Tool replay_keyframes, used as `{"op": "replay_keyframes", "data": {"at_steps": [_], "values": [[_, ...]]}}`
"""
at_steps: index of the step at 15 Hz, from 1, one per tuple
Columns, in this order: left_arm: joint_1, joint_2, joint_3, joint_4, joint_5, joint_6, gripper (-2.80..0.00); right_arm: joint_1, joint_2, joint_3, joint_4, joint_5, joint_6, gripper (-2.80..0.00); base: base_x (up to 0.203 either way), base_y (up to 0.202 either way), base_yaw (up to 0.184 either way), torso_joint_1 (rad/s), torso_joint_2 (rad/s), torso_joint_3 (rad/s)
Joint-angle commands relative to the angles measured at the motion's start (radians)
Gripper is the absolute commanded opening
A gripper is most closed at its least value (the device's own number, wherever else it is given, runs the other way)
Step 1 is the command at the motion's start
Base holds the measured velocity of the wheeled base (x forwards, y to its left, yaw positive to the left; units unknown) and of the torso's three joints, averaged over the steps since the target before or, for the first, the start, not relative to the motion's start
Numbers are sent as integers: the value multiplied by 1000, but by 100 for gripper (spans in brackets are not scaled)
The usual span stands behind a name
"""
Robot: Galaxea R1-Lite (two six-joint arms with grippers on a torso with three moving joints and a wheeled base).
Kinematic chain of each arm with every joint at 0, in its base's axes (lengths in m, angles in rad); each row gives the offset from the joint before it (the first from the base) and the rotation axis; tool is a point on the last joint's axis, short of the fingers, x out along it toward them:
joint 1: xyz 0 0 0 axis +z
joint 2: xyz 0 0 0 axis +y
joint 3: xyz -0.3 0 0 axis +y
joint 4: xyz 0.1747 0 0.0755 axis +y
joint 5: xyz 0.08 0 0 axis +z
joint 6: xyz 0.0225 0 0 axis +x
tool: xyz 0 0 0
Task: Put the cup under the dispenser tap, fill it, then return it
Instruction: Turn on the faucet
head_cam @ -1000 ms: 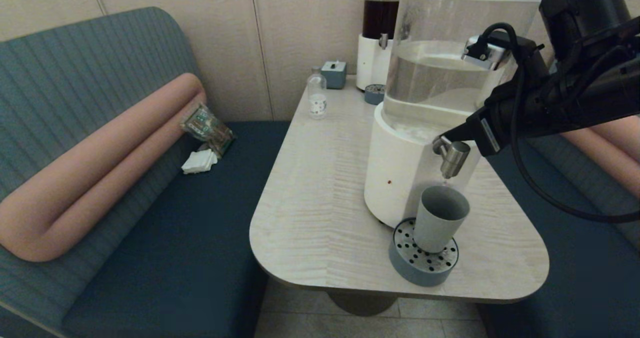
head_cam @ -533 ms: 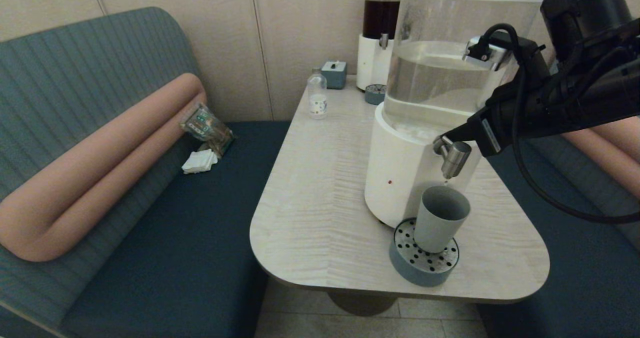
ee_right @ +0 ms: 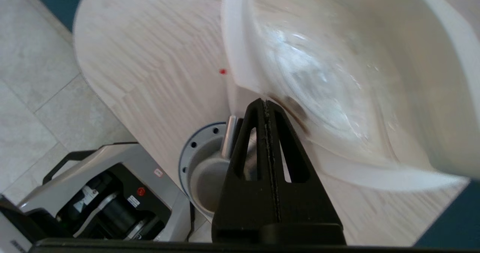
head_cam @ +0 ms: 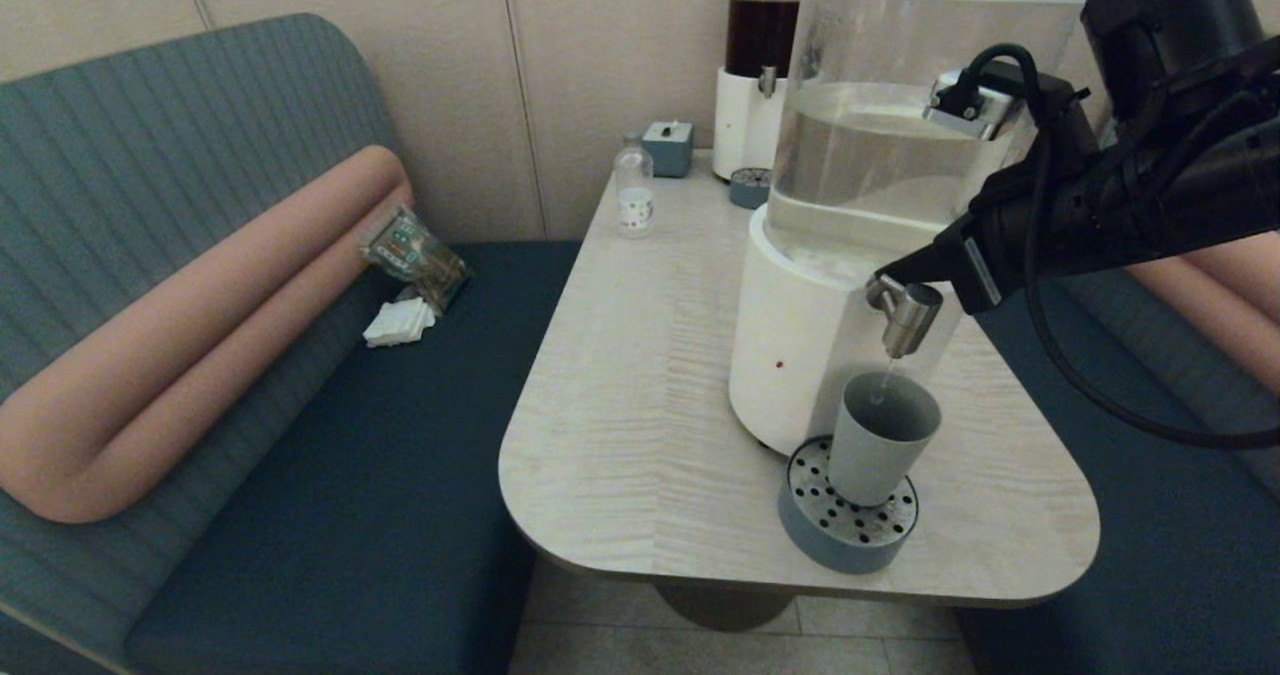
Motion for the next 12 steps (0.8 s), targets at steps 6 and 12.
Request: {"op": "replay_keyframes", "data": {"at_steps": [6,12], "values": [[0,1,-2,1,0,0,-280,-1,-2,2,4,-3,-9,-280,0,0,0,0,0,0],[0,1,0,0,0,0,-280,-60,-19,4,4,-9,7,-280,0,0,0,0,0,0]]}}
